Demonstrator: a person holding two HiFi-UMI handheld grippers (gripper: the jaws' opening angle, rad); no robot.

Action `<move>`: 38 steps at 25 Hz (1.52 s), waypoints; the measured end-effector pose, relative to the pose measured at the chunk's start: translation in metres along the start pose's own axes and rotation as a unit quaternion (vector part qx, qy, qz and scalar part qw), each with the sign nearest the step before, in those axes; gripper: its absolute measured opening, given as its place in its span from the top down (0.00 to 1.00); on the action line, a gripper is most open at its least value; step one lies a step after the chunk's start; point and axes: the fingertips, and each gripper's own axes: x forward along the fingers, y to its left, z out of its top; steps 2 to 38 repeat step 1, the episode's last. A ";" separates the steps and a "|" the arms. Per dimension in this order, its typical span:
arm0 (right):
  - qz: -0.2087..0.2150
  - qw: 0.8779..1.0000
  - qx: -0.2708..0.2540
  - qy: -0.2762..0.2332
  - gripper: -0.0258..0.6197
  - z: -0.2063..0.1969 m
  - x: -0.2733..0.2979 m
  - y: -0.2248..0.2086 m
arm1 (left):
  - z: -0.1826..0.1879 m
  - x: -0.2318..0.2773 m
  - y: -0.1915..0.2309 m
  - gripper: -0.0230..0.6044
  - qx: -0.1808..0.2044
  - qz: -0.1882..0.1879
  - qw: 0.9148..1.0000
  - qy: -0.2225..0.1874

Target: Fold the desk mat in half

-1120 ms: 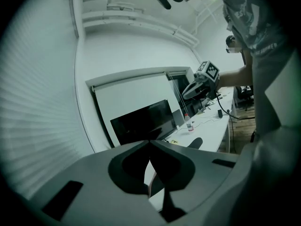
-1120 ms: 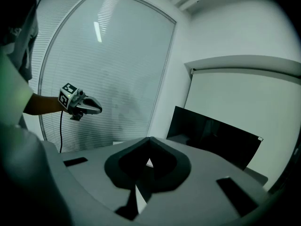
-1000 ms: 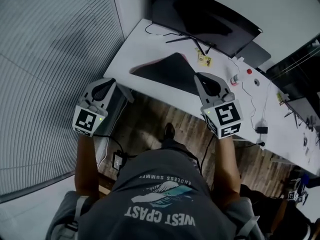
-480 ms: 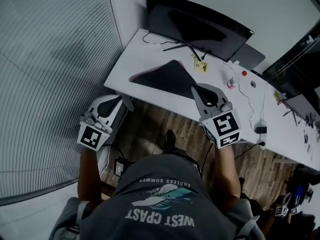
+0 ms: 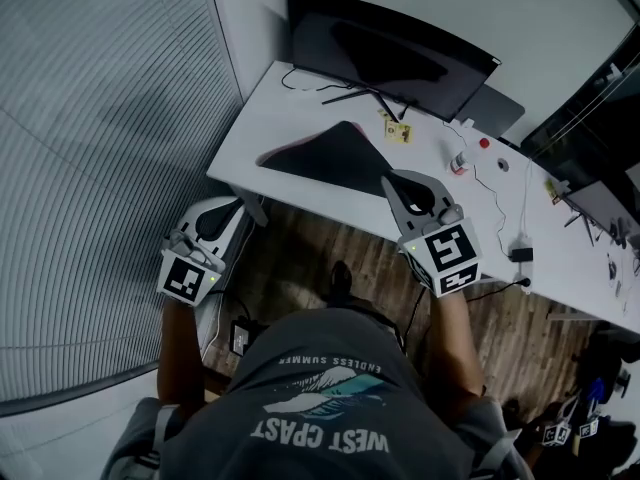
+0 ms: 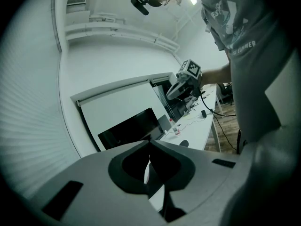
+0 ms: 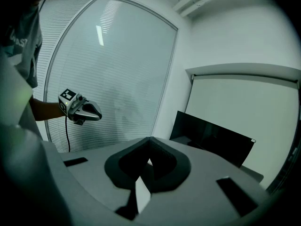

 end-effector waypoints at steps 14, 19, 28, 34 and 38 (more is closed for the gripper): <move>0.000 1.000 0.000 0.000 0.92 -0.001 0.000 0.000 | 0.000 -0.001 -0.001 0.94 -0.002 0.000 1.000 0.000; 0.000 1.000 0.000 0.000 0.92 -0.001 0.000 0.000 | 0.000 -0.001 -0.001 0.94 -0.002 0.000 1.000 0.000; 0.000 1.000 0.000 0.000 0.92 -0.001 0.000 0.000 | 0.000 -0.001 -0.001 0.94 -0.002 0.000 1.000 0.000; 0.000 1.000 0.000 0.000 0.92 -0.001 0.000 0.000 | 0.000 -0.001 -0.001 0.94 -0.002 0.000 1.000 0.000; 0.000 1.000 0.000 0.000 0.92 -0.001 0.000 0.000 | 0.000 -0.001 -0.001 0.94 -0.002 0.000 1.000 0.000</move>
